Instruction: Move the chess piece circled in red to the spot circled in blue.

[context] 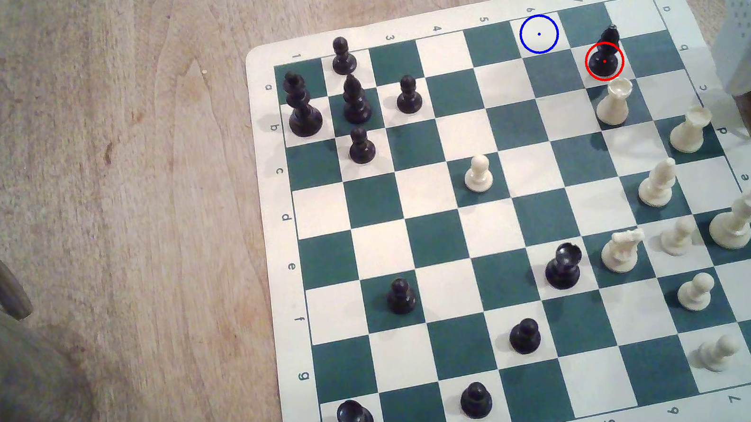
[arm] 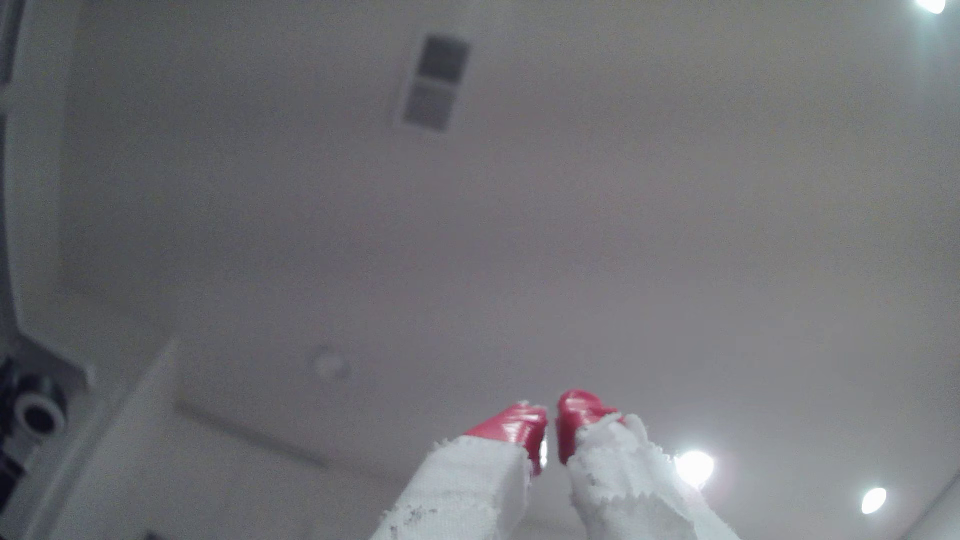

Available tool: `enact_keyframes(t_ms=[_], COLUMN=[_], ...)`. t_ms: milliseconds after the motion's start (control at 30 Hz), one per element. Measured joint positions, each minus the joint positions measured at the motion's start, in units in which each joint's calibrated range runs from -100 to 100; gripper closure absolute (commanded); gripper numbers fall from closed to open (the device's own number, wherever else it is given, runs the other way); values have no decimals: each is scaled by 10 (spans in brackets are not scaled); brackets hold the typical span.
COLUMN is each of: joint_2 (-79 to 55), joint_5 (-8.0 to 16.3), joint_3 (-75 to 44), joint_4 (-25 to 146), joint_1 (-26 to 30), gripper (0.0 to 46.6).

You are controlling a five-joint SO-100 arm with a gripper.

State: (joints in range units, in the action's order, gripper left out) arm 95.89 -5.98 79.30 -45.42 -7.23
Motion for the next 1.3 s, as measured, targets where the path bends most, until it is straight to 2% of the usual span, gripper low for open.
enact_keyframes(t_ms=[233, 267, 333, 367, 567, 633, 767, 867, 900, 1000, 1067, 1133, 1167, 1200, 1300], joint_2=[1, 1, 1, 1, 1, 1, -11, -28, -54, -100, -157, -186, -198, -220, -232], joint_5=[-2, -1, -1, -1, 2, 2, 21, 31, 43, 61, 73, 84, 89, 98, 111], joint_3=[-60, -64, -80, -83, -102, -152, -229, -270, -311, -362, -404, -409, -409, -408, -385], joint_4=[187, 204, 263, 276, 441, 598, 849, 969, 1053, 1162, 1267, 1316, 1337, 1359, 1357], joint_1=[-15, -16, -23, -27, -93, -121, -150, -162, -165, -162, -139, -127, -120, -111, -100], gripper=[459, 431, 464, 464, 464, 464, 459, 424, 420, 422, 420, 393, 314, 290, 274])
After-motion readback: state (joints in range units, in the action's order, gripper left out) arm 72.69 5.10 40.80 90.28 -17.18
